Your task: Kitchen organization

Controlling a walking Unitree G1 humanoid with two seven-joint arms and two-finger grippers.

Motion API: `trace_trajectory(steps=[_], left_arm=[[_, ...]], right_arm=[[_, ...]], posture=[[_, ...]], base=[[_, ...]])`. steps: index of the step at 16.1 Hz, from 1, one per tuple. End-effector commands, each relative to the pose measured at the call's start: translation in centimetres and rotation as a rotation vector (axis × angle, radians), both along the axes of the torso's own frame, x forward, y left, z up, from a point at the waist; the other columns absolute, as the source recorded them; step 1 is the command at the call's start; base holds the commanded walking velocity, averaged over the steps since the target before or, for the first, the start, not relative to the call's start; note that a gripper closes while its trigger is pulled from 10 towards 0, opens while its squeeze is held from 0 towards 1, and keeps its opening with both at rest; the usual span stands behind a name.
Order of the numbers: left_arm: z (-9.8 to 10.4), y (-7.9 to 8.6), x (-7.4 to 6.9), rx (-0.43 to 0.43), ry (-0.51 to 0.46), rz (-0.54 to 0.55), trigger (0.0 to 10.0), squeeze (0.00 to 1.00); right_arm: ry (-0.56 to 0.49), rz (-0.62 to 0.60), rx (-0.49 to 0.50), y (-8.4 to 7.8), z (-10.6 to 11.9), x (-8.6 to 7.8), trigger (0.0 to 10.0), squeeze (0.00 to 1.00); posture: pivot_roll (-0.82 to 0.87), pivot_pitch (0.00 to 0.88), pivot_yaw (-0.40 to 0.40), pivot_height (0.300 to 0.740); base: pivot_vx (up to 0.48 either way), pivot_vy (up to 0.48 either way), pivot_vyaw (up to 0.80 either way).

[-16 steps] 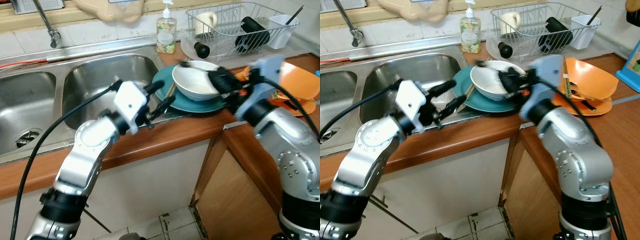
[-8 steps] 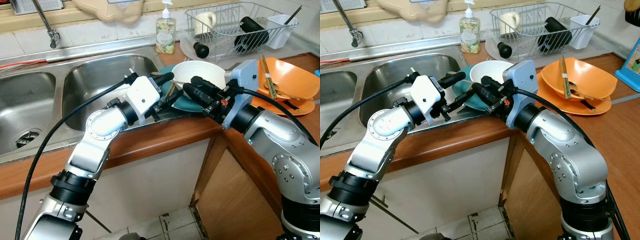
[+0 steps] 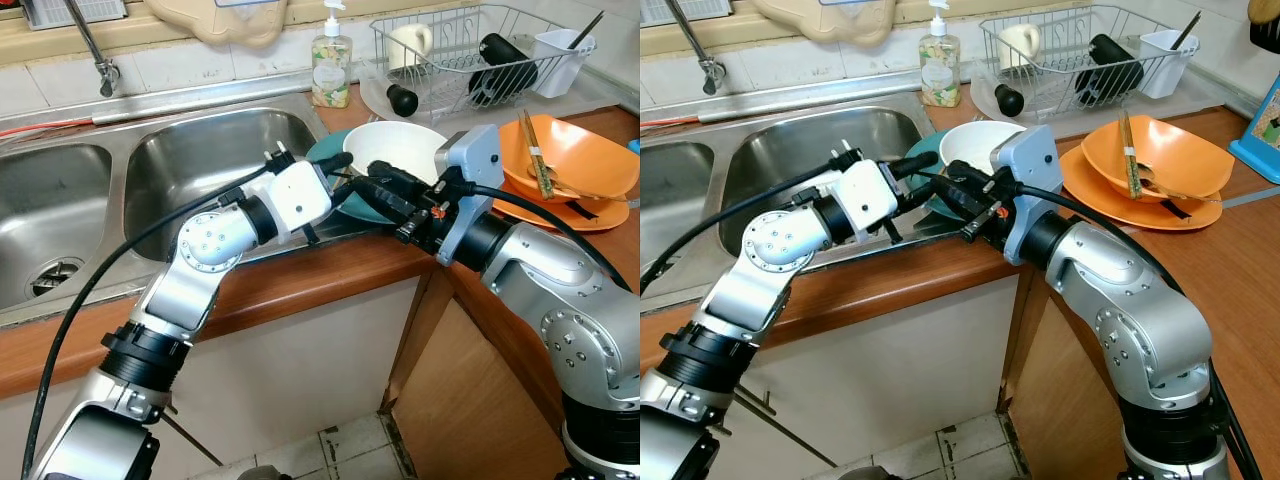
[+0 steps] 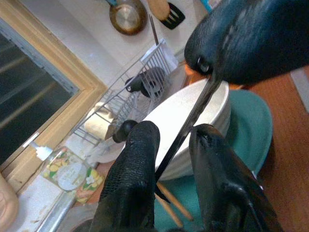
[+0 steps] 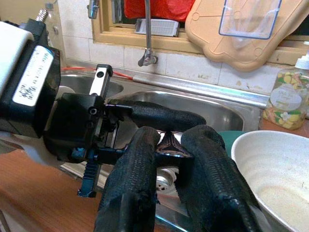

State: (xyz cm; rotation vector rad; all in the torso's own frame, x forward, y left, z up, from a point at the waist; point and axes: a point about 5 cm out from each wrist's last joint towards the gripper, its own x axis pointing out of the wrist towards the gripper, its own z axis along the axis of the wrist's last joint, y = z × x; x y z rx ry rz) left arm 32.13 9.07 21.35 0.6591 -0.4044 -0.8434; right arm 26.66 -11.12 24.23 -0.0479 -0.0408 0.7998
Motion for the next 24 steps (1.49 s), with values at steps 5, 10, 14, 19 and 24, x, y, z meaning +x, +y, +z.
trace_trajectory(steps=[5,10,14,19,24], left_arm=[[0.1,0.1,0.3,0.092,-0.049,-0.007,0.0,0.0],[0.2,0.6,0.6,0.132,-0.076,0.009,0.0,0.0],[0.4,2.4,1.8,0.188,-0.099,0.081,0.0,0.0],[-0.5,6.8,4.7,0.323,-0.032,0.306,0.0,0.0],[-3.3,10.4,7.0,0.438,0.179,0.533,10.0,0.0]], right_arm=[[-0.018,0.012,-0.01,0.3,0.5,-0.2,0.0,0.0],[-0.019,0.0,-0.022,0.4,0.4,-0.1,10.0,0.0],[-0.01,-0.003,-0.022,0.7,0.3,0.1,10.0,0.76],[-0.003,-0.002,-0.059,0.9,-0.5,0.0,10.0,0.0],[0.021,0.032,-0.103,1.5,-1.4,-0.3,10.0,0.0]], posture=[[-0.05,0.0,0.086,0.74],[-0.05,0.0,0.083,0.74],[-0.04,0.0,0.086,0.74],[-0.04,0.0,0.1,0.74],[-0.04,0.0,0.106,0.74]], base=[[0.0,0.0,0.0],[0.0,0.0,0.0],[0.0,0.0,0.0],[0.0,0.0,0.0],[0.0,0.0,0.0]])
